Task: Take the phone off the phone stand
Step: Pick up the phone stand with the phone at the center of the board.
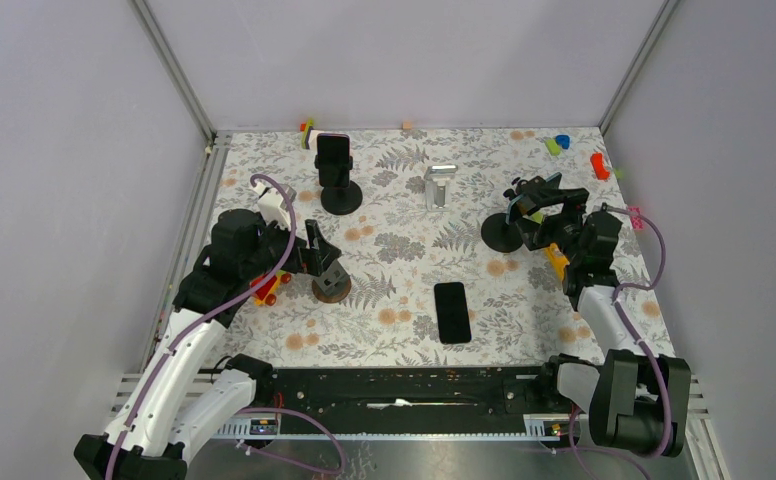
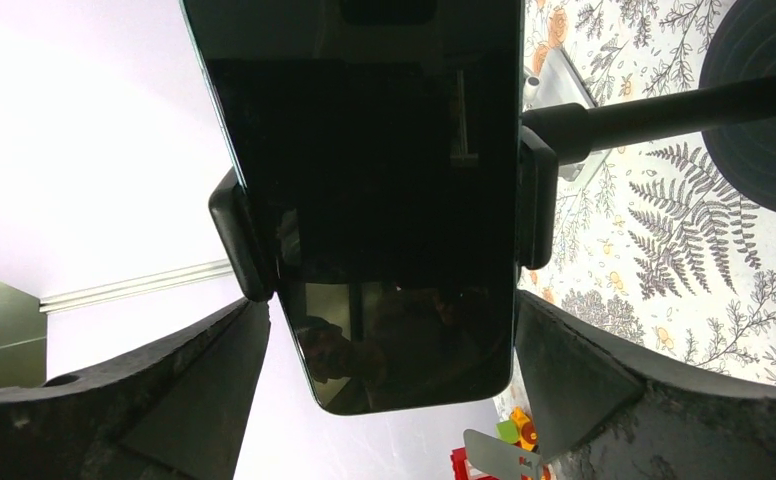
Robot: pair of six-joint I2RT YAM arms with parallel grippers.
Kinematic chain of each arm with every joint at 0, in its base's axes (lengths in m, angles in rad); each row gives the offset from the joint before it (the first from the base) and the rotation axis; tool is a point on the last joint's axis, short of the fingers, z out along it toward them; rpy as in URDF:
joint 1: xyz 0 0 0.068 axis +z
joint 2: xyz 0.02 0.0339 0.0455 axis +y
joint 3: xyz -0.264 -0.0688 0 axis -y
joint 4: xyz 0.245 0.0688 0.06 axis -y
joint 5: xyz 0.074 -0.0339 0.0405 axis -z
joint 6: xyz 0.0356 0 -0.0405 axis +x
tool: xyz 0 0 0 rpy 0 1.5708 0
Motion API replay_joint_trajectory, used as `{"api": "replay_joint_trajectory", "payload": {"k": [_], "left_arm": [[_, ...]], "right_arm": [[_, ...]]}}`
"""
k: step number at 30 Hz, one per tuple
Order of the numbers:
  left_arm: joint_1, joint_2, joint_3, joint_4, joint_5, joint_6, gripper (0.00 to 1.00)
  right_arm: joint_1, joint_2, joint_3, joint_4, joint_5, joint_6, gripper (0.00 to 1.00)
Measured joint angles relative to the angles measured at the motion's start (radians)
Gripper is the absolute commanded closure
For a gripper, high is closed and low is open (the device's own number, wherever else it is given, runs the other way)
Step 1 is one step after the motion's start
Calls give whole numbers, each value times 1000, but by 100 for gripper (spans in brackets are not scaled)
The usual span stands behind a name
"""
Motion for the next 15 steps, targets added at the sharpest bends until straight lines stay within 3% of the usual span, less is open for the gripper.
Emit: {"api": "replay_joint_trajectory", "payload": {"k": [8,15], "left_arm": [[0,0,0,0,0,0,1],[0,0,0,0,0,0,1]], "right_arm": [[7,-3,-1,-11,0,9,7],[39,35,-1,18,-5,27,19]]}}
